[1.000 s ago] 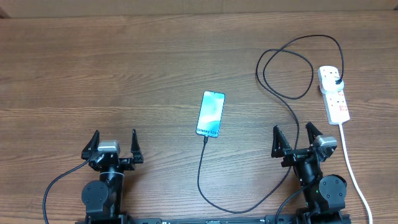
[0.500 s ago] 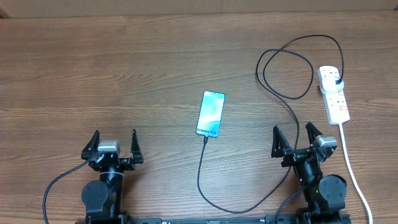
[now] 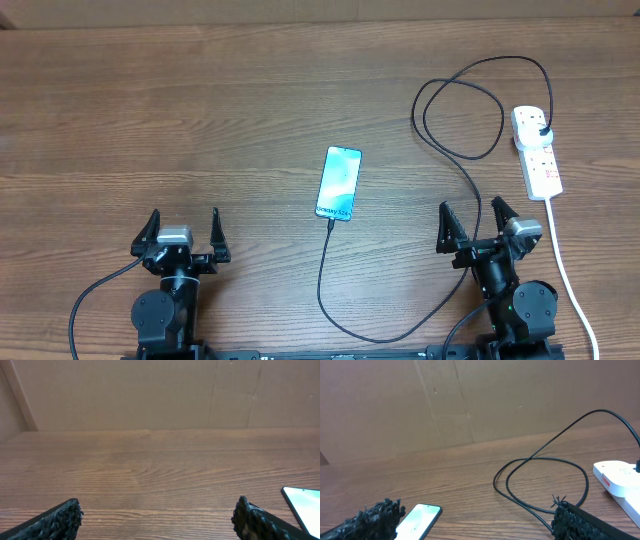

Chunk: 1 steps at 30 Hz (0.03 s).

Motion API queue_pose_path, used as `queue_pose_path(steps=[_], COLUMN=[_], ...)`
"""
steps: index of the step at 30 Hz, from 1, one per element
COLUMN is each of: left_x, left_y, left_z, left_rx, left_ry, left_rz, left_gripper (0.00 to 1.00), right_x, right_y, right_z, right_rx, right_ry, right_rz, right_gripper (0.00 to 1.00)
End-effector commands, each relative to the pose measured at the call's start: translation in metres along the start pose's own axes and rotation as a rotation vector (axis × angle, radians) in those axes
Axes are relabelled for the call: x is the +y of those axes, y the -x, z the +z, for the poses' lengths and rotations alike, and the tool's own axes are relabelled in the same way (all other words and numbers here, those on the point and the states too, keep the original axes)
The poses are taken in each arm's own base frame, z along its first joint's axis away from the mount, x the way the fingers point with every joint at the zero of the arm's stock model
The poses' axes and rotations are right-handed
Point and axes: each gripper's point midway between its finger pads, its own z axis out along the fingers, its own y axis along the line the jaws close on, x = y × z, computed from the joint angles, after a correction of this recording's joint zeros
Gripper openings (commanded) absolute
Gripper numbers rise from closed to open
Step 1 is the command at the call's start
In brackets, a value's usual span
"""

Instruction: Plug charger to phone and switch on socket

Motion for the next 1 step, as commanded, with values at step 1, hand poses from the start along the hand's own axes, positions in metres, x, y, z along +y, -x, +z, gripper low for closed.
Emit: queue_pose_path(steps=[1], left_x=[-0.0006], left_y=[0.0007], left_z=[-0.0004], left_rx=[-0.007], left_ry=[-0.002], left_rz=[0.02], left_gripper=[1.0], right_x=[-0.0025], right_y=[-0.001], right_z=[0.0001], right_rx=[-0.008], right_ry=[-0.01], right_rz=[-0.005], right_gripper=[1.0])
